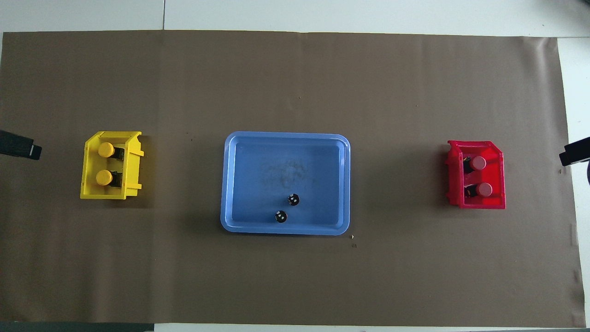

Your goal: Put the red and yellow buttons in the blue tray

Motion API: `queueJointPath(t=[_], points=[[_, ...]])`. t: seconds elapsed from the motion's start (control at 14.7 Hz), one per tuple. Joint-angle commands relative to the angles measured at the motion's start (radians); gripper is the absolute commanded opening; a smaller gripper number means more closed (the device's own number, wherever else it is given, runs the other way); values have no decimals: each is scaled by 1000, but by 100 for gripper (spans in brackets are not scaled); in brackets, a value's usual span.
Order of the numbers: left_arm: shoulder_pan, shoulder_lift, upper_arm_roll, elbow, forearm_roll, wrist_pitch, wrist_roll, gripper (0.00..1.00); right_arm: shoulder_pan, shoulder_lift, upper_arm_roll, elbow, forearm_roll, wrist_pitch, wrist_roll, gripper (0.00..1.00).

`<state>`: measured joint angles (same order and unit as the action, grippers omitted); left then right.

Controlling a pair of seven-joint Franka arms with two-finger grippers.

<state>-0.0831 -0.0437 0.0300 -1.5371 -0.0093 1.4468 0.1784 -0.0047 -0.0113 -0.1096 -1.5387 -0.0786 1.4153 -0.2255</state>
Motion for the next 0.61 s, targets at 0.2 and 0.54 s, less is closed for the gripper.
queueJointPath(t=[0.2, 0.54], points=[[3, -27, -2, -26, 20, -6, 3, 100, -8, -3, 2, 5, 30, -10, 11, 100], [3, -27, -2, -26, 20, -8, 3, 100, -9, -6, 2, 0, 34, -6, 11, 100]])
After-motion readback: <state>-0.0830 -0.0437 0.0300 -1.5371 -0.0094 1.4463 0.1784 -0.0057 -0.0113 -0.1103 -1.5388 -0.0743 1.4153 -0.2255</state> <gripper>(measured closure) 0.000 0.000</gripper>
